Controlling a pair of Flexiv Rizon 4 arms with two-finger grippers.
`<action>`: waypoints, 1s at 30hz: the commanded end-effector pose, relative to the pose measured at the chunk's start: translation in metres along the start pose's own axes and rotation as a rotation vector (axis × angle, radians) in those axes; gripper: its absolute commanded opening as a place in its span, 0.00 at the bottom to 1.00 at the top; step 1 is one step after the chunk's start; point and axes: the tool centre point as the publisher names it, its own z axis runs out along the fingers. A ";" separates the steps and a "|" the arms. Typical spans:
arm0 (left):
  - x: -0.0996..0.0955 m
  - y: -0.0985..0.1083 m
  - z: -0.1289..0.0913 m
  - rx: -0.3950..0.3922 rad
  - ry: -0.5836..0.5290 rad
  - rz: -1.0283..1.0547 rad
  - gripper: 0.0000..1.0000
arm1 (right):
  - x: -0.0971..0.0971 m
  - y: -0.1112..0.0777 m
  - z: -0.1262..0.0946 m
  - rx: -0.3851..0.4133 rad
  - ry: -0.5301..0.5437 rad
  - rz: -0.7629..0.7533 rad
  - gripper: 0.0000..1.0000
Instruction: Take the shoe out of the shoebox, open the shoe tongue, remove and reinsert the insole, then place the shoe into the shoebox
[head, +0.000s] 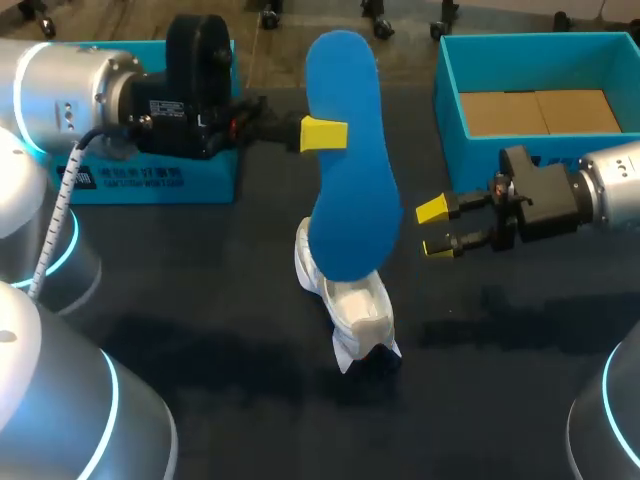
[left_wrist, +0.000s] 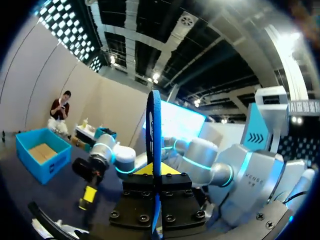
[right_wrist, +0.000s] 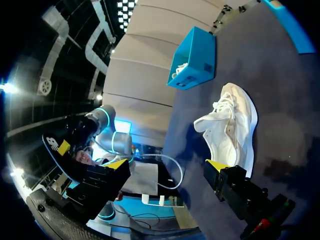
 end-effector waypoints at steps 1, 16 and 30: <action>-0.004 0.003 -0.012 -0.050 -0.060 0.265 0.00 | 0.000 0.000 0.001 -0.002 -0.002 0.000 1.00; -0.016 0.027 -0.046 -0.070 -0.060 0.789 0.00 | 0.000 0.000 0.001 -0.002 -0.002 0.000 1.00; -0.016 0.033 -0.047 0.000 -0.094 0.724 0.00 | 0.000 0.000 0.001 -0.002 -0.002 0.000 1.00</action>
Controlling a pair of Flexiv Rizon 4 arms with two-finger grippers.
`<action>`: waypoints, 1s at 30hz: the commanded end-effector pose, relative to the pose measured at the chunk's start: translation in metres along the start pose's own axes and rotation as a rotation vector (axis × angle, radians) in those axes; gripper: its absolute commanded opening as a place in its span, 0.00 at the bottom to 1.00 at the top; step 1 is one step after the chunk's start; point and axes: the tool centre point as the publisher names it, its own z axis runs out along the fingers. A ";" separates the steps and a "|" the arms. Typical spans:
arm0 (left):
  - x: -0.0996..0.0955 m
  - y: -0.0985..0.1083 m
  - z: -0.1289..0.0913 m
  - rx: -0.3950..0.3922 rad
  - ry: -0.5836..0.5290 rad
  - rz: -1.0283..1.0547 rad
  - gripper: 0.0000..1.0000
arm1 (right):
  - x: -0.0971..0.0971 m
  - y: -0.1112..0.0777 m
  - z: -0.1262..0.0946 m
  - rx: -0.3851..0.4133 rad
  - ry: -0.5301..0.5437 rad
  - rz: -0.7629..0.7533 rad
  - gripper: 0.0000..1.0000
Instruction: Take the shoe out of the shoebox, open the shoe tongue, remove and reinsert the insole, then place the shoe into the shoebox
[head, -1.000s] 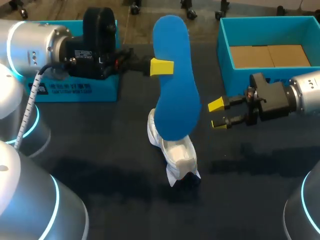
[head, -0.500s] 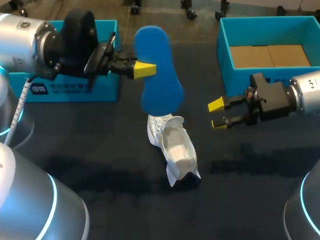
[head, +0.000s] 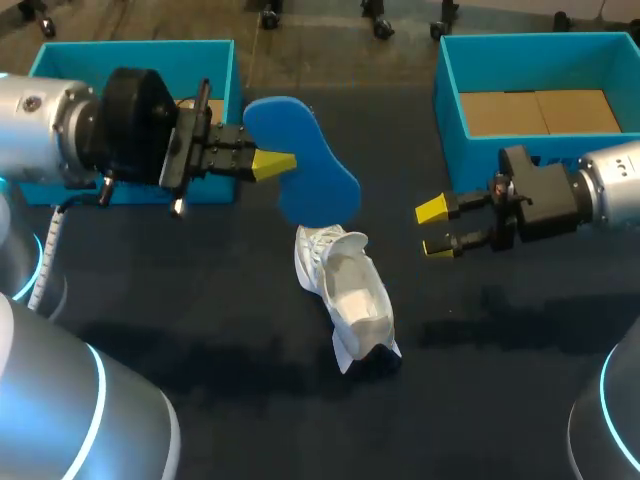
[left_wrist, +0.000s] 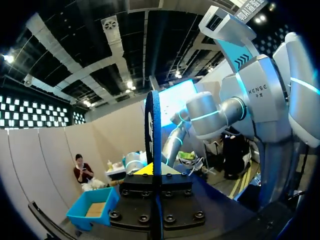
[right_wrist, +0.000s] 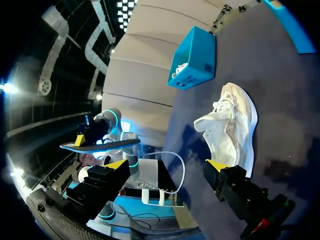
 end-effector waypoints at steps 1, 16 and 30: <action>0.005 0.000 0.000 0.001 -0.020 0.002 0.00 | 0.000 -0.001 0.001 -0.003 0.000 -0.001 1.00; 0.011 0.042 -0.016 -0.084 -0.014 0.456 0.00 | 0.000 -0.001 0.001 -0.003 0.000 -0.001 1.00; 0.016 0.085 -0.017 -0.233 -0.008 0.973 0.00 | 0.003 0.001 0.000 -0.037 0.011 0.045 1.00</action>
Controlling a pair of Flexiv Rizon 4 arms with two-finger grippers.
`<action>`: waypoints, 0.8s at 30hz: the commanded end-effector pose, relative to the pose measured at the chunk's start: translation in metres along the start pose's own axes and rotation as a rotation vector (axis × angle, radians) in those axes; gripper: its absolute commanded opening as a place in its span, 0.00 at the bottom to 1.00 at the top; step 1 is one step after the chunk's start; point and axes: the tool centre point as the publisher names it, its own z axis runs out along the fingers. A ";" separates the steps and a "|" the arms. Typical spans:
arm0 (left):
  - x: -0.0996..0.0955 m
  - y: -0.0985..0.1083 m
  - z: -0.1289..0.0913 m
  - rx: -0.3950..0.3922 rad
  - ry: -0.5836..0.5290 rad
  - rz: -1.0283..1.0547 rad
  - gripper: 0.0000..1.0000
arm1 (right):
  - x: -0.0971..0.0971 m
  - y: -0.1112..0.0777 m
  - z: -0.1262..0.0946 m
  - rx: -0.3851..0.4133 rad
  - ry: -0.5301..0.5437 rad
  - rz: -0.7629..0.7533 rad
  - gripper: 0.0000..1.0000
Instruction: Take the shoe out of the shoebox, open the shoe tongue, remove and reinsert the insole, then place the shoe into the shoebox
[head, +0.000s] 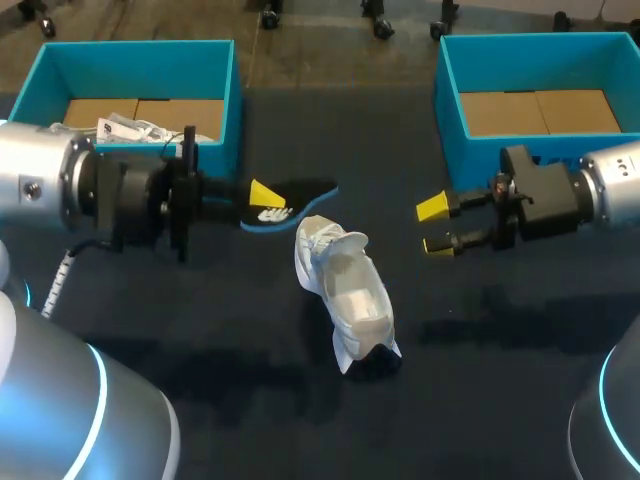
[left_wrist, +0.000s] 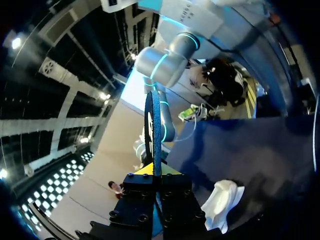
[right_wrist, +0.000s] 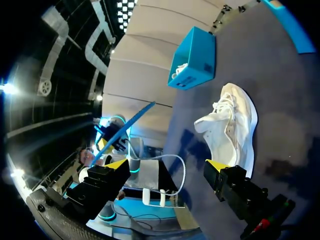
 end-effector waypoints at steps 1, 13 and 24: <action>0.011 0.003 0.006 -0.066 -0.030 0.241 0.00 | 0.005 -0.002 0.002 -0.023 0.002 0.017 1.00; 0.029 0.018 0.019 -0.096 -0.016 0.408 0.00 | 0.029 0.009 0.016 -0.015 0.045 0.042 1.00; 0.037 0.033 0.040 -0.204 -0.047 0.533 0.00 | 0.045 0.020 0.032 0.057 0.081 0.050 1.00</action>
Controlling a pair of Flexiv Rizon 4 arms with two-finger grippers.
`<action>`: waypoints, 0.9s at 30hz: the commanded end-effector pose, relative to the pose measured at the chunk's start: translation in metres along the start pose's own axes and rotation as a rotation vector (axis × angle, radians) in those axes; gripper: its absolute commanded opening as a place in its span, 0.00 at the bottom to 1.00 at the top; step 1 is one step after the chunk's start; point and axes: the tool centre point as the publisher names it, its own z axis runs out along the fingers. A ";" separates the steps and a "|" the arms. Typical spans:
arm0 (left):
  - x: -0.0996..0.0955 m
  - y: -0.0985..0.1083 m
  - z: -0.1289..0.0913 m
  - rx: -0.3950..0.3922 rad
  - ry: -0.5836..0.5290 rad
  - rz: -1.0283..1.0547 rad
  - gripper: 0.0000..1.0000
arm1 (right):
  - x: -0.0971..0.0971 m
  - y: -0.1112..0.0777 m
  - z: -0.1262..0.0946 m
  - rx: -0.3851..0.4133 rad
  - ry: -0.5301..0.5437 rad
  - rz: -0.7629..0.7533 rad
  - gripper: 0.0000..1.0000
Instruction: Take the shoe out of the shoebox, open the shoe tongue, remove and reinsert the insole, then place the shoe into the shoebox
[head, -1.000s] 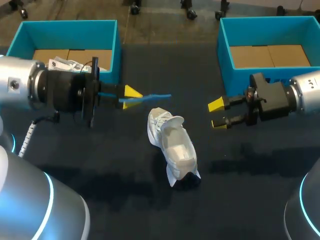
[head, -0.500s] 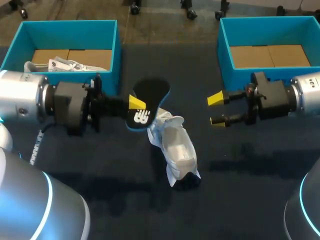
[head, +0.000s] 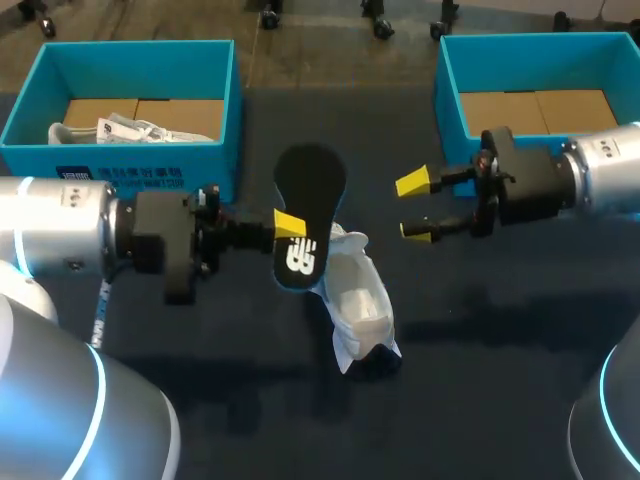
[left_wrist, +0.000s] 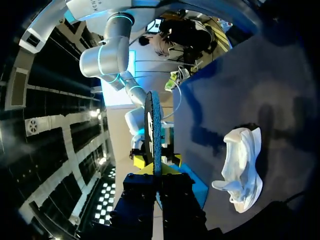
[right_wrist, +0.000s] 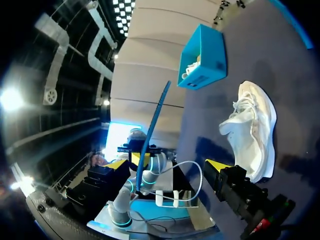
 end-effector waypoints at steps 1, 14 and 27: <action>0.006 -0.005 0.016 -0.060 -0.013 0.014 0.00 | 0.001 0.013 0.010 0.045 0.005 0.008 1.00; 0.014 -0.003 0.044 -0.109 -0.041 0.085 0.00 | 0.001 0.020 0.025 0.086 0.048 0.016 0.81; 0.019 -0.003 0.073 -0.143 -0.023 0.144 0.00 | 0.002 0.025 0.036 0.089 0.074 -0.010 0.42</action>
